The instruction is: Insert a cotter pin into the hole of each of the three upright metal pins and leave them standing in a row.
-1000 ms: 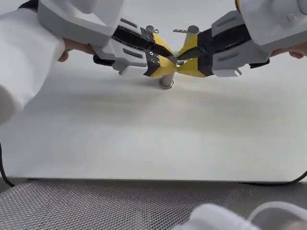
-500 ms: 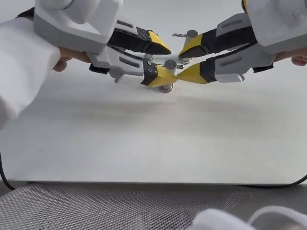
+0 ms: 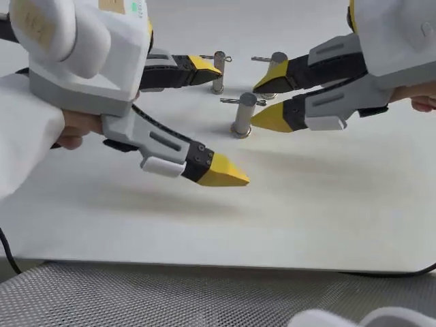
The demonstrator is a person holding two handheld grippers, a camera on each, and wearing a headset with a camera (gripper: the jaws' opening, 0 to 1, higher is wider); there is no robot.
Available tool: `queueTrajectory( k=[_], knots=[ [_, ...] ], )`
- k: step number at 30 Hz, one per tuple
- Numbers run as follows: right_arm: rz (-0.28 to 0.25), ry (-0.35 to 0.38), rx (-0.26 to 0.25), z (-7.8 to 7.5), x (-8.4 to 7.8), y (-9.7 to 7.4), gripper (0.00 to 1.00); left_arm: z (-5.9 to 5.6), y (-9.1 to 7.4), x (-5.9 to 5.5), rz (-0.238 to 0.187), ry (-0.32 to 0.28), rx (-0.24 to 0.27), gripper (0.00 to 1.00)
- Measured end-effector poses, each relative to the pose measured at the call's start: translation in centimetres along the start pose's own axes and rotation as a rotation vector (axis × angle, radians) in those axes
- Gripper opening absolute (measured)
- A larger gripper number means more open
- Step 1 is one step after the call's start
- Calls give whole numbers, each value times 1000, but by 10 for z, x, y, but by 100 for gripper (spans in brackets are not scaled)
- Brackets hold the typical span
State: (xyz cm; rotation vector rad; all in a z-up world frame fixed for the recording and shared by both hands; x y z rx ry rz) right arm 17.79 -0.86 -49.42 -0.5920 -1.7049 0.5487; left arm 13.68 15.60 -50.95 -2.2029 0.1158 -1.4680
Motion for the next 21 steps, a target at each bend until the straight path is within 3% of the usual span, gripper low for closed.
queueTrajectory(
  k=[2,4,8,14,21],
  knots=[
    [-3,4,1,0,-1,1,20,-2,0,-3,8,-2,7,98],
    [-3,9,6,0,1,4,20,4,-1,-9,28,-4,32,99],
    [-3,19,3,-1,-1,9,20,1,-2,-15,34,-21,16,99],
    [2,23,2,-2,-1,13,17,-8,0,-16,30,-34,27,99],
    [-12,35,4,-4,-4,16,11,-9,1,-19,75,-21,76,99]
  ],
)
Point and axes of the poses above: the centre of the closed fingertips' face, and the gripper's own axes: y roughly forward along the fingers, z roughly to its left, x roughly out of its top, the point moved 10 cm from there along -y, roughly backward along the fingers, and after that the axes turned 13 degrees about -y, right-handed, at the moved point
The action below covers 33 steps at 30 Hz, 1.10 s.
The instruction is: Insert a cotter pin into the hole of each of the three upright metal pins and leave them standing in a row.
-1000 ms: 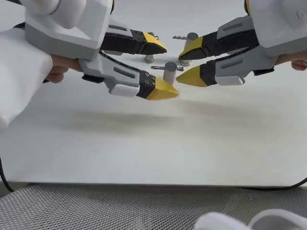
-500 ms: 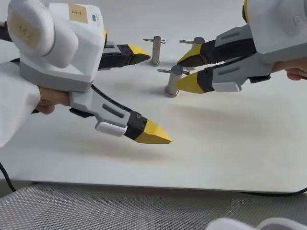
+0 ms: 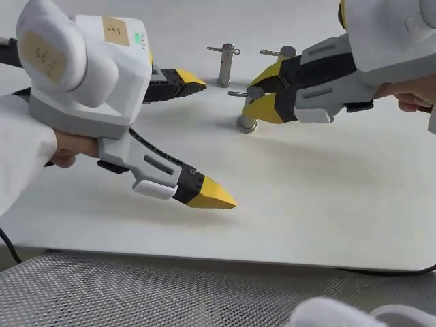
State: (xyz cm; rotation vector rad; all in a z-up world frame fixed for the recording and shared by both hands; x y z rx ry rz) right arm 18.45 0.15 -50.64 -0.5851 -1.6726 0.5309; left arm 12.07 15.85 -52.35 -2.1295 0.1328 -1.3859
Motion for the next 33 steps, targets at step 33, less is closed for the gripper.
queueTrajectory(
  k=[33],
  knots=[
    [43,-21,-46,-6,-30,-56,8,-3,-2,2,-22,-83,-17,99]
  ],
)
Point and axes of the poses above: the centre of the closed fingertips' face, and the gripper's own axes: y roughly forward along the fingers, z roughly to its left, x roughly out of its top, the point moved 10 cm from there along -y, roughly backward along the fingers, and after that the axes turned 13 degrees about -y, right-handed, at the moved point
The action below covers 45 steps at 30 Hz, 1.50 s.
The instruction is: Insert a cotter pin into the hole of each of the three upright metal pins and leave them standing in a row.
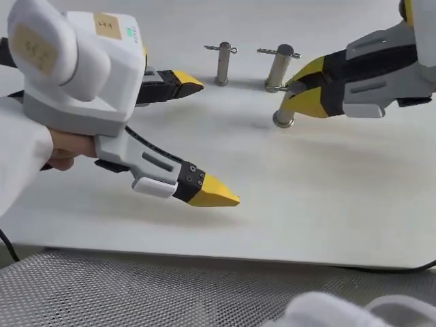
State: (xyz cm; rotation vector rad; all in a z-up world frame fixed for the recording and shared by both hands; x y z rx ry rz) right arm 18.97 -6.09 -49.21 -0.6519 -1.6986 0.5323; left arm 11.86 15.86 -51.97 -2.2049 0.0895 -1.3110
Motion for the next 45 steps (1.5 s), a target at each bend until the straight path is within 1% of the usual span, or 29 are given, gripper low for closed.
queueTrajectory(
  k=[3,4,9,13,15,18,22,25,29,31,35,38,41,43,45],
  knots=[
    [8,10,-24,-5,-9,-8,8,4,-2,-5,25,19,-3,99],
    [11,5,-34,-8,-13,-12,8,3,-2,-5,29,21,-3,99],
    [24,23,-71,-23,-26,-25,8,0,-5,-4,26,15,-10,99],
    [33,21,-78,-35,-36,-30,8,3,-8,-6,32,17,-1,99],
    [37,19,-81,-39,-39,-32,8,1,-8,-6,29,14,0,99],
    [22,34,-83,-44,-43,-32,8,-3,-8,-5,28,12,-1,99],
    [-5,75,-67,-46,-46,-28,8,-4,-9,-7,35,8,0,99],
    [-2,72,-57,-45,-46,-26,8,-4,-10,-8,44,6,9,99],
    [-8,73,-49,-44,-45,-23,8,-4,-11,-9,42,-3,15,99],
    [-5,63,-46,-43,-44,-22,8,-4,-12,-9,42,-4,17,99],
    [-7,71,-45,-42,-46,-20,8,-1,-12,-11,46,-10,17,99],
    [-18,90,-44,-42,-46,-19,8,-4,-11,-11,45,-11,17,99],
    [-17,77,-44,-42,-46,-18,8,-5,-10,-11,47,-12,13,99],
    [-18,71,-44,-42,-47,-18,8,-3,-11,-12,49,-13,13,99],
    [-21,64,-42,-42,-46,-18,8,-4,-10,-12,52,-17,15,99]
  ],
)
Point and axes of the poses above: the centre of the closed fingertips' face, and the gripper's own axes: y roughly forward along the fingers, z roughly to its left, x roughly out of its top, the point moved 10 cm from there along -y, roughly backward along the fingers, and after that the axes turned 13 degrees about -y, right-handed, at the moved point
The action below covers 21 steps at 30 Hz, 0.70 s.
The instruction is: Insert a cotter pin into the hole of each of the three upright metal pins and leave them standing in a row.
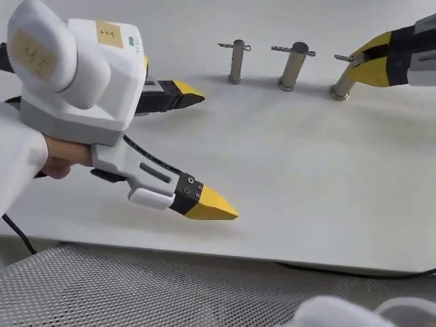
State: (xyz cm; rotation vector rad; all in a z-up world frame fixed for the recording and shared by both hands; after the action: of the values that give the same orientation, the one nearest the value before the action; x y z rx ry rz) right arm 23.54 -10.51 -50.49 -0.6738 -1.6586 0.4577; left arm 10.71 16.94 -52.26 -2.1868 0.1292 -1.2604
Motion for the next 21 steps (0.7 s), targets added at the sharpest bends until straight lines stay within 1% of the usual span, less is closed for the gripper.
queueTrajectory(
  k=[2,4,6,7,8,9,10,11,13,14,16,18,19,20,21],
  knots=[
    [0,2,-1,0,0,0,8,2,0,-1,-1,0,-1,99],
    [-8,-2,1,0,0,1,9,1,0,0,-4,1,3,99],
    [-15,11,-9,0,0,1,10,1,0,1,-7,2,9,99],
    [-17,3,-20,0,0,2,12,1,0,1,-10,-1,11,99],
    [-25,7,-25,1,1,2,17,1,0,2,-13,-3,12,99],
    [-33,8,-31,1,2,3,25,0,-1,3,-15,-4,13,99],
    [-36,10,-36,2,4,3,30,-1,-1,3,-17,-4,14,99],
    [-35,18,-36,3,5,3,32,-2,-1,5,-20,-2,15,99],
    [-26,30,-32,5,8,3,34,-4,-2,6,-22,-2,18,99],
    [-28,25,-42,8,11,2,35,-4,-2,7,-25,-1,21,99],
    [-39,45,-53,11,15,0,42,-2,-5,8,-33,-2,23,99],
    [-57,58,-75,15,21,-4,48,-2,-7,10,-53,-9,28,99],
    [-62,66,-85,16,23,-6,51,0,-8,9,-62,-15,29,99],
    [-76,76,-108,19,26,-9,55,1,-10,10,-76,-22,35,99],
    [-85,85,-119,20,28,-11,57,1,-11,11,-87,-25,42,99]
  ],
)
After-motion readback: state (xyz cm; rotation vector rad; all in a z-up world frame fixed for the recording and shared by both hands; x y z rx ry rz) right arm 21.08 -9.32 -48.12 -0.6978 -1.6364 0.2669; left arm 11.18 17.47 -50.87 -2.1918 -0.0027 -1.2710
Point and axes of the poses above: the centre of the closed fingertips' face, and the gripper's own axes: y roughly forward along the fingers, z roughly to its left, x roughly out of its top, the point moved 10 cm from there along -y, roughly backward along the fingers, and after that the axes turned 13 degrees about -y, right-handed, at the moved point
